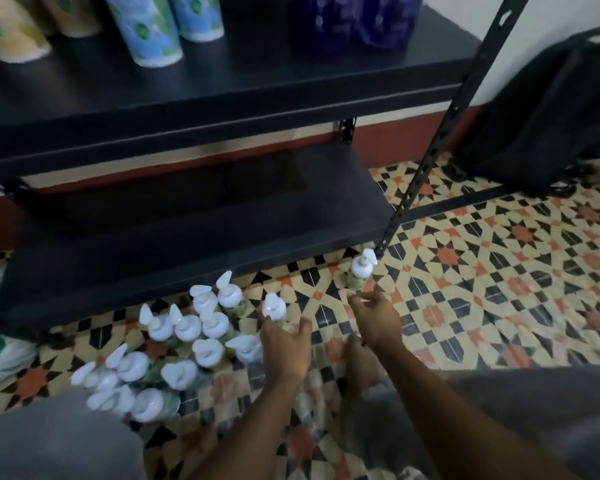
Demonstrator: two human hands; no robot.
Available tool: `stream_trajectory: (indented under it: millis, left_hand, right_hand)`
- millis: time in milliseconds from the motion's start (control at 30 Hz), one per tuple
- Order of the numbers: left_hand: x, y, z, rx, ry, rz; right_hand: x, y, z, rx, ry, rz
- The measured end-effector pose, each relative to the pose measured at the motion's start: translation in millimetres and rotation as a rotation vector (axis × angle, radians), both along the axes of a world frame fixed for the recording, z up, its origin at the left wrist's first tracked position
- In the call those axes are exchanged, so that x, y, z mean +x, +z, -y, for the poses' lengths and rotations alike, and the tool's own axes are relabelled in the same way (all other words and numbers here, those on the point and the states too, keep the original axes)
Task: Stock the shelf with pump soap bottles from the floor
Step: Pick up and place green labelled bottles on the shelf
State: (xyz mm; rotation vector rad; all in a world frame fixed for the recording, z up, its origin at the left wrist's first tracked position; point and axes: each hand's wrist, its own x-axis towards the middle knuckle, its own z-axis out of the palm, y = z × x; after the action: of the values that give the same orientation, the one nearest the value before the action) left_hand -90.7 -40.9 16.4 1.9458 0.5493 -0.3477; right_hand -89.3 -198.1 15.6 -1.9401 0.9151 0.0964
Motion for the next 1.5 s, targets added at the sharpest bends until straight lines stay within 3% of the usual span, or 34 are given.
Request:
stream_trajectory:
  millis: [267,533,767,1033,1267,1500]
  left_hand:
    - [46,-81,19,0.110,0.195,-0.150]
    - [75,-127,12,0.138,0.230,-0.148]
    - [67,-109,7,0.091,0.235,-0.130]
    - [62,-77,-1,0.084,0.133,-0.117]
    - [69,-82,-3,0.082,0.047,-0.109]
    - [71,-25,-19,-0.037,-0.085,-0.021]
  right_hand:
    - [65,-81,46,0.064,-0.162,-0.038]
    - [98,-127,60,-0.007,-0.088,-0.077]
    - [94,-116,63,-0.125,-0.019,-0.117]
    - [83,-107,51,-0.022,-0.108,-0.142]
    - [98,-119,52,-0.056,-0.111,-0.210]
    - [79,-60,19,-0.009,-0.065,0.043]
